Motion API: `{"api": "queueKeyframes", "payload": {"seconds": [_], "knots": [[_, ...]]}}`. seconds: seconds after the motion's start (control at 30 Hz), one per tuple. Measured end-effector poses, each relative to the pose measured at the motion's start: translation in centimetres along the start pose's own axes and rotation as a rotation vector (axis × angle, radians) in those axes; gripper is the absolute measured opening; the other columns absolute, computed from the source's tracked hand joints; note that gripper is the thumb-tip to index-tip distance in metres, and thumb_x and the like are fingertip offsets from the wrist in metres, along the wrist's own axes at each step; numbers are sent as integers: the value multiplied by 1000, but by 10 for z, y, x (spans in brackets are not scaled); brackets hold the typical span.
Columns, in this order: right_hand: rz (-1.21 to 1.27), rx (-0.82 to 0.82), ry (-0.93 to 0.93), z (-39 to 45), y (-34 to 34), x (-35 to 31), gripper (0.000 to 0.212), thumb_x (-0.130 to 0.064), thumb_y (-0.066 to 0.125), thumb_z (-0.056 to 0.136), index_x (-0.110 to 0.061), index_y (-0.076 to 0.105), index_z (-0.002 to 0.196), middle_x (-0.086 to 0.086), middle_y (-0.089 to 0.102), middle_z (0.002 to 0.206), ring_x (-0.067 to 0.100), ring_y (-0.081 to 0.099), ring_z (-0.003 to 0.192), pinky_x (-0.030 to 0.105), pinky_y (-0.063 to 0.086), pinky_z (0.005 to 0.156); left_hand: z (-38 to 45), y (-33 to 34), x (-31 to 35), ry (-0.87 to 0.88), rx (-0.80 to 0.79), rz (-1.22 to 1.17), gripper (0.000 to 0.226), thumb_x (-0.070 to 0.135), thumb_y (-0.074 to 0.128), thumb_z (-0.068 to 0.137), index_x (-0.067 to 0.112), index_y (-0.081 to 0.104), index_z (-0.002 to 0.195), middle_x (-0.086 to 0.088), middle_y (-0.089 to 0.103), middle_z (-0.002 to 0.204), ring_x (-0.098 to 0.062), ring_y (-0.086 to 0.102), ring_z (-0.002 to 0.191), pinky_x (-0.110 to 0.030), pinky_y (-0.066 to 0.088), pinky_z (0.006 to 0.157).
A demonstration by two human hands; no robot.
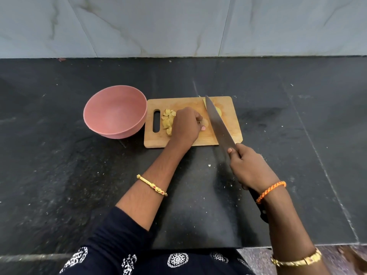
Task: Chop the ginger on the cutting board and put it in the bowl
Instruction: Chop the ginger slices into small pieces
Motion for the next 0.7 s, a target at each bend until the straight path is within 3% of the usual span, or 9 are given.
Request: {"api": "queueKeyframes", "payload": {"seconds": [0.13, 0.3, 0.47, 0.53, 0.7], "knots": [[-56, -18, -24, 12, 2, -10, 24, -29, 35, 100, -12, 49, 90, 14, 56, 84, 27, 51, 68, 35, 46, 65, -2, -3, 0, 7, 23, -23, 32, 12, 79, 72, 4, 71, 102, -11, 72, 99, -19, 66, 90, -26, 51, 85], [-177, -23, 4, 14, 9, -13, 22, -28, 34, 100, -11, 46, 106, 22, 57, 98, 41, 59, 90, 46, 51, 80, 0, 0, 2, 14, -29, -26, 30, 8, 75, 76, 3, 70, 105, -11, 71, 102, -21, 66, 94, -22, 48, 87], [-201, -19, 33, 5, 17, -11, 15, -23, 35, 99, -12, 44, 105, 18, 51, 92, 41, 58, 90, 44, 50, 81, -4, -2, 4, 24, -7, -59, 28, 2, 72, 77, 0, 69, 105, -13, 71, 101, -20, 64, 96, -20, 44, 85], [-209, -15, 42, -3, 18, -4, 10, -24, 34, 100, -15, 40, 98, 19, 55, 91, 37, 55, 82, 41, 49, 76, -5, -4, 4, 23, 9, -87, 29, 0, 71, 76, -1, 68, 105, -14, 71, 100, -16, 63, 90, -21, 45, 86], [-158, 5, 40, -22, 12, 6, 21, -31, 32, 100, -15, 46, 97, 15, 59, 87, 36, 60, 81, 41, 51, 75, -7, -6, 1, -10, 18, -134, 31, 0, 73, 75, -1, 68, 106, -14, 71, 101, -12, 63, 86, -16, 44, 80]]}}
Point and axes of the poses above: each hand's wrist, its own z-axis towards the middle knuckle, its own y-axis out of the palm, x = y × z, the point moved 10 cm from there along z, towards the middle knuckle
